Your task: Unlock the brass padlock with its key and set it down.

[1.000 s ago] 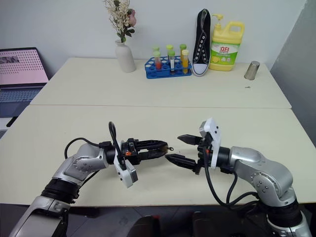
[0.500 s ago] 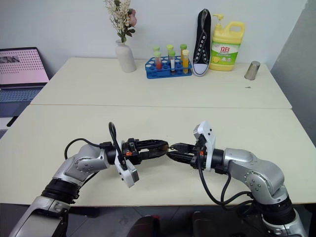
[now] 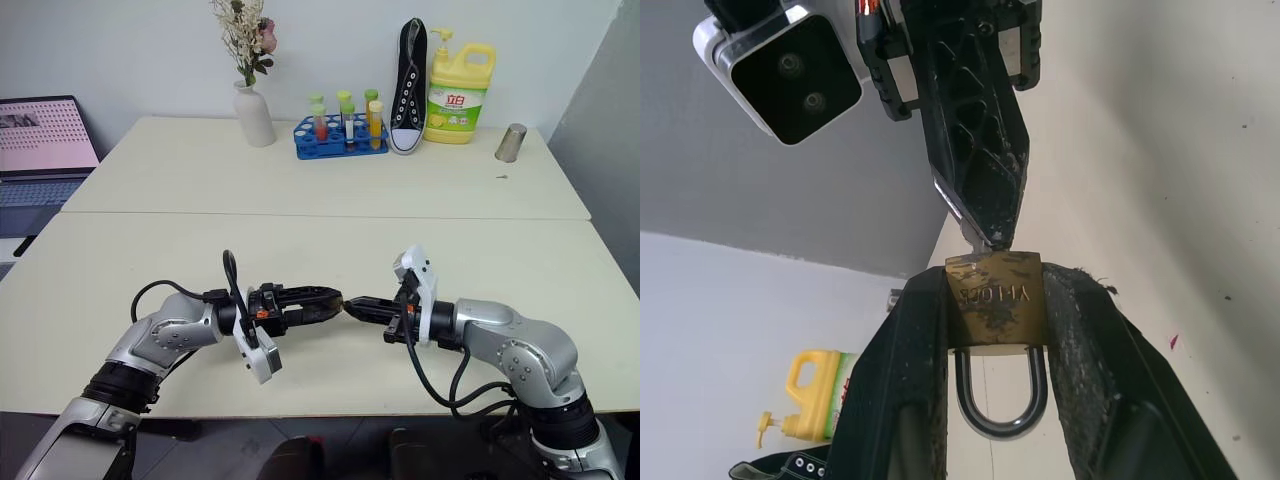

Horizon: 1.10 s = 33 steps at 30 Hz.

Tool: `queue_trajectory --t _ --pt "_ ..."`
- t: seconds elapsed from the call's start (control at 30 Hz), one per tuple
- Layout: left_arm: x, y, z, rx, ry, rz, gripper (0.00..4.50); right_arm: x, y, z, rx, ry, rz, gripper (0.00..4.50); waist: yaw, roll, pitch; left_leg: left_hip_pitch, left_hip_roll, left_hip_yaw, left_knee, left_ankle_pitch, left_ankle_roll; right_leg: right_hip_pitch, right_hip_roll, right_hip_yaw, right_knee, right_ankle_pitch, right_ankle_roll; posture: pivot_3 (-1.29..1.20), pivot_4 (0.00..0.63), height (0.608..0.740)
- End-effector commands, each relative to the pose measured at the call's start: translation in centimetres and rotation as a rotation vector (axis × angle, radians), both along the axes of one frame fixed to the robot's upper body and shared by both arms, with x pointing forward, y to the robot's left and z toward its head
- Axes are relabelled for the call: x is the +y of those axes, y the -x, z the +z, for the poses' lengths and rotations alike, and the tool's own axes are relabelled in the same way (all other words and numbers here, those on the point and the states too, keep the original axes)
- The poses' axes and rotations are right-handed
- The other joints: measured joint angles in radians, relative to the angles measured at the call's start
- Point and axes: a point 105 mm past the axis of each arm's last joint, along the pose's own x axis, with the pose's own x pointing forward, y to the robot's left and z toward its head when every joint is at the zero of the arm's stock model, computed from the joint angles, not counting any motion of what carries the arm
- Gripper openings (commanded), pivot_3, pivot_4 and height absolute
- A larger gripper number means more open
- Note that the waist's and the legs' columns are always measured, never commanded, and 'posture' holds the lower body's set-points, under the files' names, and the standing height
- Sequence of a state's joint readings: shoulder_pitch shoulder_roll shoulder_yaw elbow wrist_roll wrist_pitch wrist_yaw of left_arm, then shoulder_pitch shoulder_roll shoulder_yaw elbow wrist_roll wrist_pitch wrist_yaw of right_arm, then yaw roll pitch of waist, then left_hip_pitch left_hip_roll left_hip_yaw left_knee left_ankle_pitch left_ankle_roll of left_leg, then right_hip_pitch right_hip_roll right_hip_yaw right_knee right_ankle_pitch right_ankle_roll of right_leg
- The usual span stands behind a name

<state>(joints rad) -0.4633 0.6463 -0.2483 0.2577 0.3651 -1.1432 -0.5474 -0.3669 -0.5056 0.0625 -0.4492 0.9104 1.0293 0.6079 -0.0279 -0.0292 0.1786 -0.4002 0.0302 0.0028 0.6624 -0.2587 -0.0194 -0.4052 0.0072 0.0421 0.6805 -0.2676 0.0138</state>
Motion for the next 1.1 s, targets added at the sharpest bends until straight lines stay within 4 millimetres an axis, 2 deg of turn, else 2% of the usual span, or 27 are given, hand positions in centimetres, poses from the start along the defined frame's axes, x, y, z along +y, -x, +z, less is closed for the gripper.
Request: queue_trajectory --t 0.03,0.13,0.37,0.73,1.1 --pt "-0.2 0.4 0.8 -0.047 0.001 -0.017 0.99 -0.2 0.1 1.7 0.108 -0.083 0.046 0.0 0.0 0.0 0.0 0.0 0.0 0.0 0.0 0.0 0.0 0.0 0.0 0.0 0.0 0.0 0.0 0.0 0.15 0.74" --pt "-0.3 0.7 0.7 -0.058 -0.01 -0.025 0.99 -0.6 -0.5 1.7 0.231 -0.1 0.037 0.0 0.0 0.0 0.0 0.0 0.0 0.0 0.0 0.0 0.0 0.0 0.0 0.0 0.0 0.0 0.0 0.0 0.15 0.74" --pt "-0.4 0.9 0.7 -0.072 -0.028 -0.022 0.99 -0.6 -1.2 2.0 0.383 -0.11 0.048 0.0 -0.001 0.0 0.0 0.0 0.0 0.0 0.0 0.0 0.0 0.0 0.0 0.0 0.0 0.0 0.0 0.0 0.15 0.74" --pt "-0.5 1.2 0.3 -0.071 -0.032 -0.02 0.99 -0.4 -1.3 1.9 0.438 -0.089 0.05 0.0 -0.003 0.0 0.0 -0.001 0.0 0.0 -0.001 0.0 0.0 0.0 0.0 0.0 0.0 0.0 0.0 0.0 0.15 0.74" --pt "-0.6 1.2 0.1 -0.071 -0.031 -0.028 0.99 -0.5 -1.7 2.3 0.525 -0.143 0.038 0.0 -0.004 0.0 0.0 -0.001 0.001 0.0 -0.001 0.0 0.0 0.0 0.0 0.0 0.0 0.0 0.0 0.0 0.15 0.74"
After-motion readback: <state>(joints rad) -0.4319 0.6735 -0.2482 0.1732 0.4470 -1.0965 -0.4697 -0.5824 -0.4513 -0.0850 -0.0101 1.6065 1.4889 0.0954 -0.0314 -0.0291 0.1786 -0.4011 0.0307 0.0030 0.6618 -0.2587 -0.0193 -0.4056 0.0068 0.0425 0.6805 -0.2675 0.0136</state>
